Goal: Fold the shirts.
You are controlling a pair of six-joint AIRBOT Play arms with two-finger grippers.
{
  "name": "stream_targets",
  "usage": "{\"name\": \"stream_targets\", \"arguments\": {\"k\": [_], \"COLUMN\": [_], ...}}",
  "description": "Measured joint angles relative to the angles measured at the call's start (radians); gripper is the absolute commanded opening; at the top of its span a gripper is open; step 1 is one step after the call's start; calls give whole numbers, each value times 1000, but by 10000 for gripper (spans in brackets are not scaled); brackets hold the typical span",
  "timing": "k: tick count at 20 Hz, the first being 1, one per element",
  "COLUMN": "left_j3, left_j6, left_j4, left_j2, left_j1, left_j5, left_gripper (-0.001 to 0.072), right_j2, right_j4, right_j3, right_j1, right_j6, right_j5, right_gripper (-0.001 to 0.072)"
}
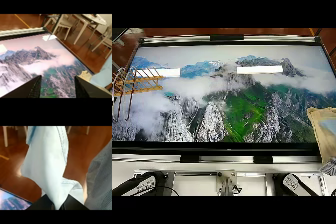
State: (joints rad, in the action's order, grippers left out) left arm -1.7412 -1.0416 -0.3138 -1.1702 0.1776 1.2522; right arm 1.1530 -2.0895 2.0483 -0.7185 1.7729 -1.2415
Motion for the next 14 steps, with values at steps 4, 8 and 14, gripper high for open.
{"name": "stream_targets", "arguments": {"k": [4,8,14], "left_j3": [0,-1,-1], "left_j6": [-28,-59,-103], "left_j4": [1,2,1], "left_j2": [1,5,10], "left_j1": [0,-3,-11], "left_j5": [18,39,94], "left_gripper": [519,519,518], "right_j2": [30,64,104], "right_j4": [-1,6,59], "right_j3": [0,0,0], "right_j1": [-93,-192,-348], "right_j6": [-3,-3,9], "right_j5": [74,122,188], "right_gripper": [64,63,63]}}
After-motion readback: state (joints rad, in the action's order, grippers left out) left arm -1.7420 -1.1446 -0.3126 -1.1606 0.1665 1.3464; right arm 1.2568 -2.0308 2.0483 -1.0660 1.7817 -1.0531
